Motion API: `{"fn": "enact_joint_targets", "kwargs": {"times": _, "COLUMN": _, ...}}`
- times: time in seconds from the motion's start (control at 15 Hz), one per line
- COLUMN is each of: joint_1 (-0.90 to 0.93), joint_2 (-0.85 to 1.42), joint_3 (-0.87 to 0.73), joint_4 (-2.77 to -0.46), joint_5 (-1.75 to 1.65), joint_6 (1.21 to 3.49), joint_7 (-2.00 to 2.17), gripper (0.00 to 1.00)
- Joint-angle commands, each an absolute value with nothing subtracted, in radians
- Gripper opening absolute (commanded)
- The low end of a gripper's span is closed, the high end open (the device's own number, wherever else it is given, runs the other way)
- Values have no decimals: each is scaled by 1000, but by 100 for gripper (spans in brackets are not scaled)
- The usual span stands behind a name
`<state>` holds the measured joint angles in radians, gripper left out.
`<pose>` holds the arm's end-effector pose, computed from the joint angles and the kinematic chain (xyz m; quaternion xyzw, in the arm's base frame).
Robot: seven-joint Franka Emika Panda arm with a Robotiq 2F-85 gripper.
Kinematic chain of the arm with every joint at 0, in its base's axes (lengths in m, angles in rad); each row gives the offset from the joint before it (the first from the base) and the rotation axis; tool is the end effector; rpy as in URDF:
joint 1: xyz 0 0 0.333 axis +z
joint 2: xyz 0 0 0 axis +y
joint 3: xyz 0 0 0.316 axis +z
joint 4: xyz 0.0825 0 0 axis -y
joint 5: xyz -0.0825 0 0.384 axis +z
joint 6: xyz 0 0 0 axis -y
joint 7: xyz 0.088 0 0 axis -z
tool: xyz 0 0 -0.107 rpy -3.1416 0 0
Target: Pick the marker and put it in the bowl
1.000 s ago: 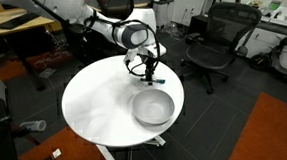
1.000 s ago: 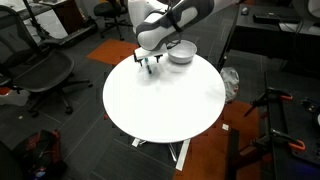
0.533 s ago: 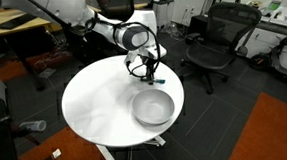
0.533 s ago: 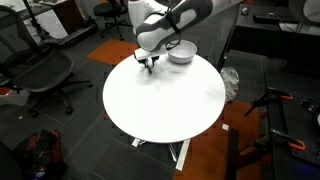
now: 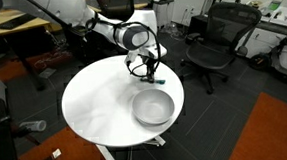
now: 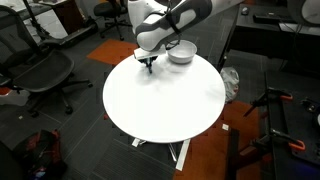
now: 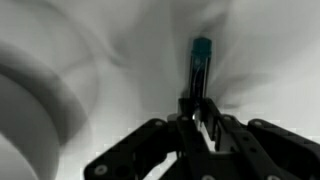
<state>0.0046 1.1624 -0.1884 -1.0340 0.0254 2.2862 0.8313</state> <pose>0.7766 -0.0894 0.1341 0.8947 -0.4375 0.0735 0.0527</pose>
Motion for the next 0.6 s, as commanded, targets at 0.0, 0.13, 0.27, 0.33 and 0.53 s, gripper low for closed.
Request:
{"fn": "enact_joint_targets", "kwargs": {"times": 0.0, "joint_1": 14, "joint_2": 1109, "joint_3": -183, "joint_4": -1057, "joint_5": 26, "joint_6": 2242, "joint_7": 825, "gripper": 5}}
{"fn": "enact_joint_targets", "kwargs": {"times": 0.13, "joint_1": 25, "joint_2": 1067, "joint_3": -185, "joint_4": -1091, "joint_5": 20, "joint_6": 2254, "joint_7": 820, "gripper": 5}}
{"fn": "enact_joint_targets", "kwargs": {"times": 0.27, "joint_1": 34, "joint_2": 1015, "joint_3": -188, "joint_4": -1127, "joint_5": 12, "joint_6": 2248, "joint_7": 810, "gripper": 5}}
{"fn": "enact_joint_targets", "kwargs": {"times": 0.33, "joint_1": 37, "joint_2": 985, "joint_3": -185, "joint_4": -1151, "joint_5": 7, "joint_6": 2243, "joint_7": 794, "gripper": 5}}
{"fn": "enact_joint_targets", "kwargs": {"times": 0.53, "joint_1": 43, "joint_2": 881, "joint_3": -180, "joint_4": -1251, "joint_5": 0, "joint_6": 2244, "joint_7": 745, "gripper": 5}}
